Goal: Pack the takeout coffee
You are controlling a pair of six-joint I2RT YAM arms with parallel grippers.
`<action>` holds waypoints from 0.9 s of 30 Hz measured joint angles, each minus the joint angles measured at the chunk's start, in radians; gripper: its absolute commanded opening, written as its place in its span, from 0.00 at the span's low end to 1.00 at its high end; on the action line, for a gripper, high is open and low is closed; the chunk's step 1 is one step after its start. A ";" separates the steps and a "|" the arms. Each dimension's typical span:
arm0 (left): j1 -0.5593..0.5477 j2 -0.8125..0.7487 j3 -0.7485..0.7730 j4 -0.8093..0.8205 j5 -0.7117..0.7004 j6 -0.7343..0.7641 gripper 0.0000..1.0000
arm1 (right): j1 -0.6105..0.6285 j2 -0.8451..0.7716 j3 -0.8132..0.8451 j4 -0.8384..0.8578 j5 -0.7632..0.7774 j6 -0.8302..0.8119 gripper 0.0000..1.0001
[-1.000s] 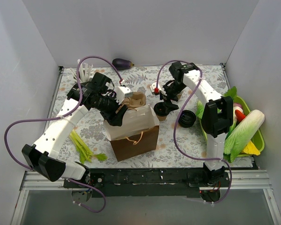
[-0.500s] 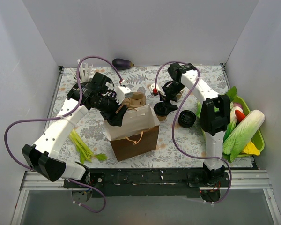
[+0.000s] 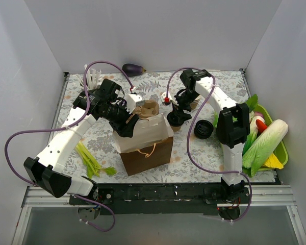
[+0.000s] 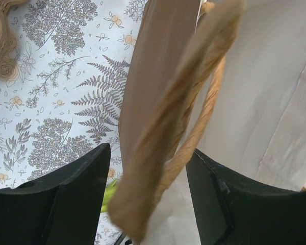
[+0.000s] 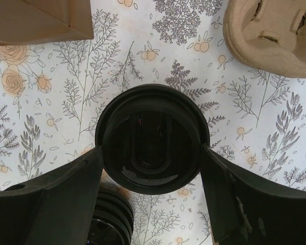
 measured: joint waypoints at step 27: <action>0.000 0.000 -0.013 0.000 0.000 0.004 0.65 | 0.027 -0.094 -0.151 0.127 0.032 0.045 0.44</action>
